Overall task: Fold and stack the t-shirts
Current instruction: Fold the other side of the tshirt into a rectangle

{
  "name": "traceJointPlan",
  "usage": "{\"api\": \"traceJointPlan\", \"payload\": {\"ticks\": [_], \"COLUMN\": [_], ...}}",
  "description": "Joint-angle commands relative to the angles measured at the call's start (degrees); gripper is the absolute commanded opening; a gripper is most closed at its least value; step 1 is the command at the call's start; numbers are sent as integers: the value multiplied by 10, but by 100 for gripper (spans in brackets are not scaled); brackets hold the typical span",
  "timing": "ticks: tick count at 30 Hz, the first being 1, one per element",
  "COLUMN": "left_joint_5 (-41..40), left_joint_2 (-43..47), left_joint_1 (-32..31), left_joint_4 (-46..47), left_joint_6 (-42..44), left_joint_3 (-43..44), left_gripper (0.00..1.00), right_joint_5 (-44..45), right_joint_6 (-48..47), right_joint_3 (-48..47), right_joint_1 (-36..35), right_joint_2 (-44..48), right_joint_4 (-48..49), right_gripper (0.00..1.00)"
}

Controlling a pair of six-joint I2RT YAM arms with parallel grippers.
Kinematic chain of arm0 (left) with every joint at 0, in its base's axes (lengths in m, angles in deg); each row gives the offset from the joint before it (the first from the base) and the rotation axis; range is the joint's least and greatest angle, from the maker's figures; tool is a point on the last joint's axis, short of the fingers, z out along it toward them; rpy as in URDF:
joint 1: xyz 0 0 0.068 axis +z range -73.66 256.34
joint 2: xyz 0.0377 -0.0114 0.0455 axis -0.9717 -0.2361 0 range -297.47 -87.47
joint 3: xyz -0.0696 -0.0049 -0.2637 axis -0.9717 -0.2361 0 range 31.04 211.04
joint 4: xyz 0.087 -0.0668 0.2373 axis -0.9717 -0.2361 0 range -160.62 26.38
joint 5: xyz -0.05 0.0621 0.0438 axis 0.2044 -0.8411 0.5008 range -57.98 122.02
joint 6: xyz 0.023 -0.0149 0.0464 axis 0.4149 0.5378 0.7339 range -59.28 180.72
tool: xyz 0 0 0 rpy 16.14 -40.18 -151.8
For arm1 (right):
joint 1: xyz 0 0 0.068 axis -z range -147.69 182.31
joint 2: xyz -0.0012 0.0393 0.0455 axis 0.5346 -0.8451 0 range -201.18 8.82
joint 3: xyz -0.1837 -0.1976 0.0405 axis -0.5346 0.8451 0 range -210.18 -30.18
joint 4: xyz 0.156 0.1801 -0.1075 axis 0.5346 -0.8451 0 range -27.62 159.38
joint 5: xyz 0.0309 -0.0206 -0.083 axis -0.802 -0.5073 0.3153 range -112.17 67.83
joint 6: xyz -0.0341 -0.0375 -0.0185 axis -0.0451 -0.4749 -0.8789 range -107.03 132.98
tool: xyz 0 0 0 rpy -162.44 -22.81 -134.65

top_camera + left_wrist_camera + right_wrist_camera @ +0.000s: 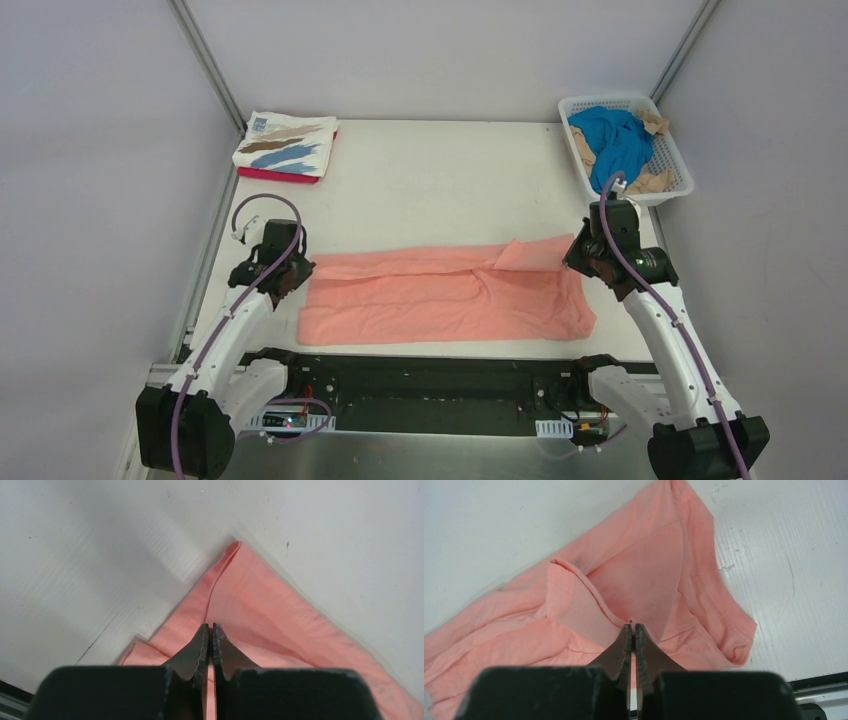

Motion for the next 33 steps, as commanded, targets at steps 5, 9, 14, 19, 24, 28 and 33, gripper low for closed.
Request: {"api": "traceJointPlan", "payload": {"ticks": [5, 9, 14, 19, 24, 28, 33], "left_joint_5": [-13, -20, -23, -32, -72, -38, 48], "left_joint_2": [1, -13, -30, -25, 21, 29, -35], "left_joint_1": [-1, -1, -1, -1, -1, -1, -18], "left_joint_4": [-12, -12, -12, -29, -91, -90, -42], "left_joint_6": [-14, -24, -42, -65, -88, -73, -11], "left_joint_3": [-15, -26, -44, -64, -39, 7, 65], "left_gripper": [0, 0, 2, 27, 69, 99, 99], "right_joint_5": [2, -16, -16, -16, 15, 7, -152], "right_joint_6": [18, 40, 100, 173, 185, 132, 89], "right_joint_3": [11, 31, 65, 117, 111, 93, 121], "right_joint_1": [-3, -3, -2, -2, -2, -2, -3], "right_joint_2": [21, 14, -5, -8, 66, 116, 80], "right_joint_4": [-29, -32, -53, -96, -139, -78, 123], "right_gripper": [0, 0, 3, 19, 72, 99, 99]}}
